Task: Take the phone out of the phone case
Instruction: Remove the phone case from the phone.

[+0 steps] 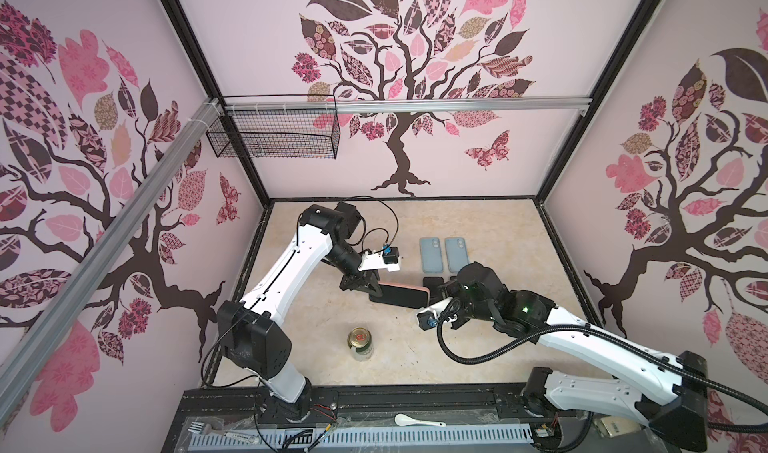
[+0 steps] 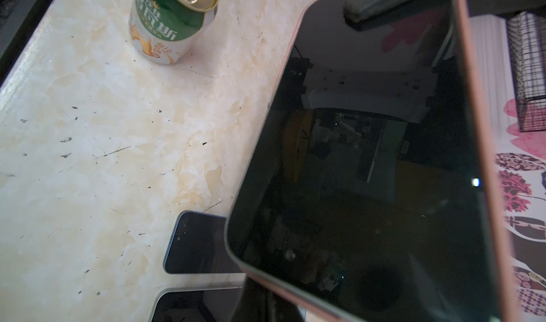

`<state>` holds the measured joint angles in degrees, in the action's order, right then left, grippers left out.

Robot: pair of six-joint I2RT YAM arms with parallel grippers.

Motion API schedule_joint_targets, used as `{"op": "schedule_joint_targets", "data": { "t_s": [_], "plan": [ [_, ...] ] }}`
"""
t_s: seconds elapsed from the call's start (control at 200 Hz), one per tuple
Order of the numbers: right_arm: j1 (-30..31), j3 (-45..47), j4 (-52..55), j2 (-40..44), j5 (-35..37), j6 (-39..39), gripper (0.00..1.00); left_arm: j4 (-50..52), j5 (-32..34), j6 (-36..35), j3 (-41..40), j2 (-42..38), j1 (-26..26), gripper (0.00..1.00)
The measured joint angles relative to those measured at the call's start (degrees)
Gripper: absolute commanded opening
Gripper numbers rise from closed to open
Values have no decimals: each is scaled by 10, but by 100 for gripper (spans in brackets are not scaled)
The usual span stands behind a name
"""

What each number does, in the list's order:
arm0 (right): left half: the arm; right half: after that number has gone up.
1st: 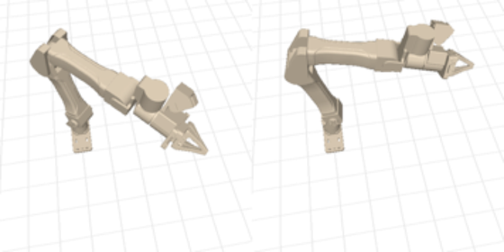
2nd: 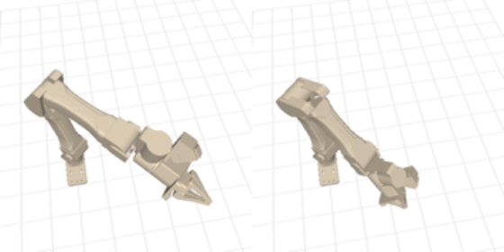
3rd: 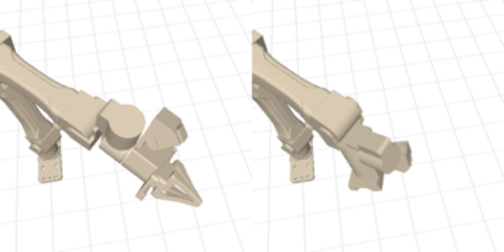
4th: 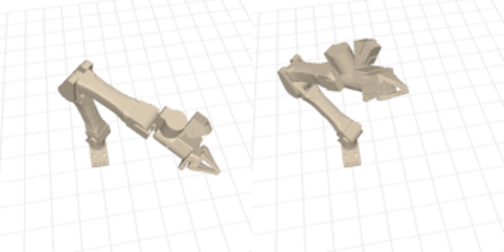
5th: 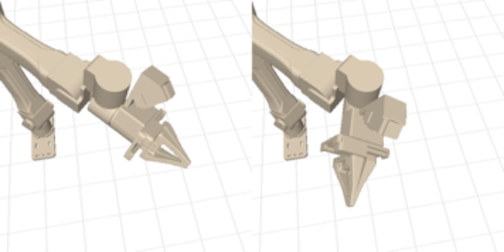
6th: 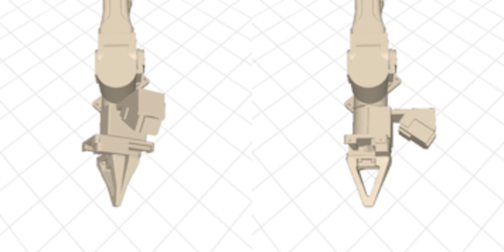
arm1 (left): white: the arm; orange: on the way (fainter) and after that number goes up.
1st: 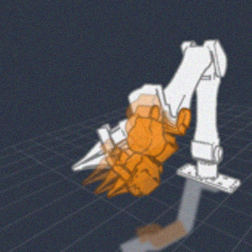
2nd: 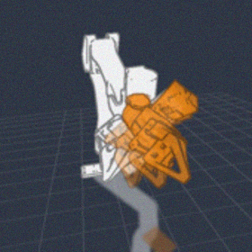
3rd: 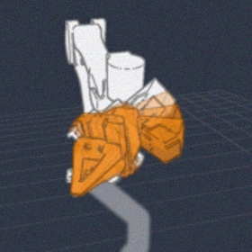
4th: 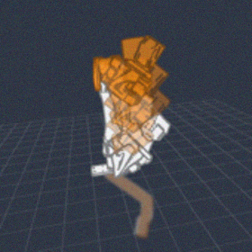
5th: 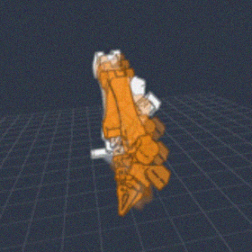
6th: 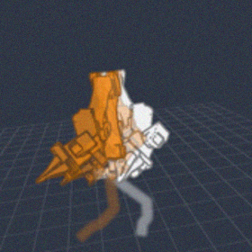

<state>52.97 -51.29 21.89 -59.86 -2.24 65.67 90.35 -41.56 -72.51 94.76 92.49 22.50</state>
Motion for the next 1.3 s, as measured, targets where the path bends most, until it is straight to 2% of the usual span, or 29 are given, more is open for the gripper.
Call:
{"op": "schedule_joint_targets", "data": {
  "t_s": [0.115,0.245,0.33,0.455,0.595,0.735,0.84,1.005,1.3],
  "plan": [
    [-5,30,-59,48,20,-40,24,-35,-45,3,-14,-36,-27,0],
    [-33,79,-141,113,-2,-120,35,-127,-104,31,-54,-104,-66,0],
    [-52,111,-189,146,-18,-180,39,-185,-127,58,-87,-146,-75,0],
    [-62,130,-265,157,-41,-263,39,-265,-160,105,-141,-192,-74,0],
    [-62,152,-371,157,-74,-342,39,-391,-186,192,-222,-244,-74,0],
    [-63,163,-447,159,-106,-381,40,-519,-210,288,-292,-290,-75,0],
    [-63,169,-480,162,-122,-390,40,-577,-227,330,-311,-302,-75,0],
    [-63,172,-505,161,-129,-397,40,-607,-256,350,-312,-294,-75,0],
    [-63,172,-528,132,-119,-398,40,-578,-274,333,-311,-275,-75,0]
  ]
}}
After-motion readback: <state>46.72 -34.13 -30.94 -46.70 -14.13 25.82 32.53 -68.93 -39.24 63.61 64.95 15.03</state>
